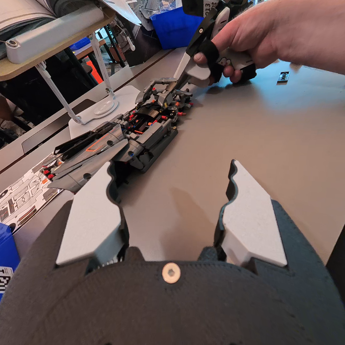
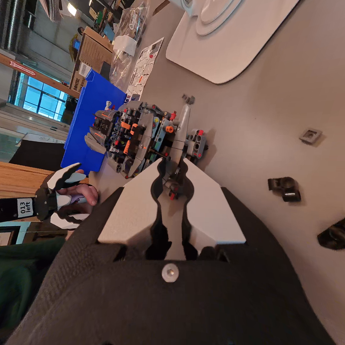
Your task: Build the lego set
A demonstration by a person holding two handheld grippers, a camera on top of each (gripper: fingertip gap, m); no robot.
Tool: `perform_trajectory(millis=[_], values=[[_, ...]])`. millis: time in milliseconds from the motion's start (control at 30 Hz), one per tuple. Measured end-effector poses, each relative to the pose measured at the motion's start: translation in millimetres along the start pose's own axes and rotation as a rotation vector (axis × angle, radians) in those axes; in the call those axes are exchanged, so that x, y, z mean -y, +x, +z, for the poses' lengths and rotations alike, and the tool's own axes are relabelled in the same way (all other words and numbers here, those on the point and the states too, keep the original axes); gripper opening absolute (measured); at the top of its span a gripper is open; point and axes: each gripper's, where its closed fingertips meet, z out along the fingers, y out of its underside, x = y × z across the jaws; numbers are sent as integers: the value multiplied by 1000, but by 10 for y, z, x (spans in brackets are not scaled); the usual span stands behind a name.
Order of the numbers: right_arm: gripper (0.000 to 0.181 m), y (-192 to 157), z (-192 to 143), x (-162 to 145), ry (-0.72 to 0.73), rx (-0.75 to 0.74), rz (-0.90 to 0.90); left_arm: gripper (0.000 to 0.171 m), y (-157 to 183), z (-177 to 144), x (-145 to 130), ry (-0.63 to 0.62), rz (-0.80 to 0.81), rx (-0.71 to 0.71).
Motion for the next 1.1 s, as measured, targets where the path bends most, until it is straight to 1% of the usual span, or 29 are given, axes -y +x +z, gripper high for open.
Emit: perform_trajectory(millis=[200, 300, 333, 467, 633, 867, 967, 1033, 1067, 1100], values=[[12, -10, 5, 34, -23, -102, -120, 117, 4, -3, 6, 4, -5, -7], [11, -52, -2, 60, -30, -126, -161, 116, 5, -2, 5, 3, -4, -7], [8, -102, 9, 66, -31, -113, -169, 116, 5, -2, 3, 2, -3, -7], [8, -112, 46, 69, -49, -113, -159, 117, 1, -1, 2, 1, -1, -3], [10, -86, 35, 69, -30, -92, -134, 116, 1, -3, 2, 1, -3, -3], [10, -10, -25, 37, -29, -77, -98, 116, 6, 5, -9, -7, 6, -1], [10, -7, -34, 38, -35, -103, -126, 116, 10, 14, -19, -15, 9, -2], [16, 5, -57, 44, -27, -106, -122, 116, 8, 15, -21, -17, 11, 2], [29, 4, -89, 66, -11, -105, -110, 116, 6, 13, -18, -15, 11, 3], [32, -13, -138, 102, 15, -94, -98, 116, 4, 11, -17, -13, 10, 3]])
